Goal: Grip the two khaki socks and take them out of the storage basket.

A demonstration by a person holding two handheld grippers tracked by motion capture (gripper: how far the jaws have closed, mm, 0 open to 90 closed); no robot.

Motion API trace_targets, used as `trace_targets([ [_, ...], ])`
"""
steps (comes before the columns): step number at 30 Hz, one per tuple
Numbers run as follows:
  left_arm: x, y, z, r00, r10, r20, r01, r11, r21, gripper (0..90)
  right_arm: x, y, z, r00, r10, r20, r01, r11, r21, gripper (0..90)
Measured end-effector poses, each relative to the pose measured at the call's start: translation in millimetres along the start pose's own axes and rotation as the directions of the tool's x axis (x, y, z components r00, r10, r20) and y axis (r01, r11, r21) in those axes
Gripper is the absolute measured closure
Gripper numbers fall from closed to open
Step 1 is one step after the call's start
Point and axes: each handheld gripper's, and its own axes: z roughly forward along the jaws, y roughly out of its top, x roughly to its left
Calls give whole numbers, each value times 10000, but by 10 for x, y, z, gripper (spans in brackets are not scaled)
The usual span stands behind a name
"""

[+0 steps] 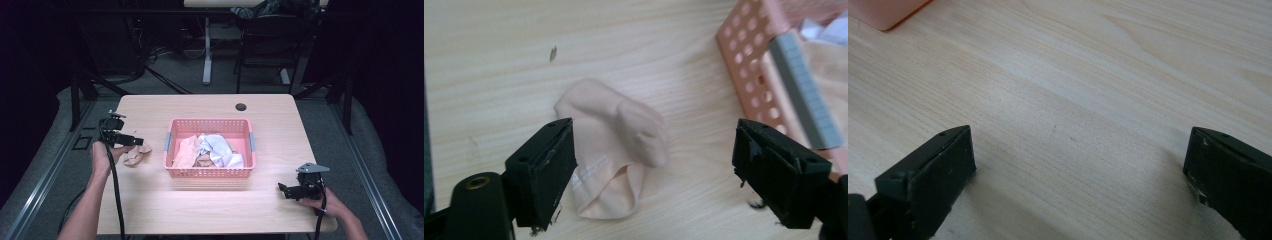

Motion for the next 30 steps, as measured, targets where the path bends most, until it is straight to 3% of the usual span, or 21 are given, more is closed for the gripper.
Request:
trace_targets([
  [5,-213,119,-147,9987,480,164,-473,9981,-404,119,0,0,0,10000,-2,-1,2,10000,5,0],
  [10,-465,225,-170,9942,1042,255,-1027,9932,-541,51,0,0,0,10000,-2,0,2,10000,2,0],
  [20,-871,334,36,9783,1946,714,-1920,9805,-418,9,0,0,0,10000,-1,-1,1,10000,0,0],
  [30,-1184,366,257,9645,2386,1134,-2368,9711,-291,8,-1,0,0,10000,-6,2,6,10000,4,0],
])
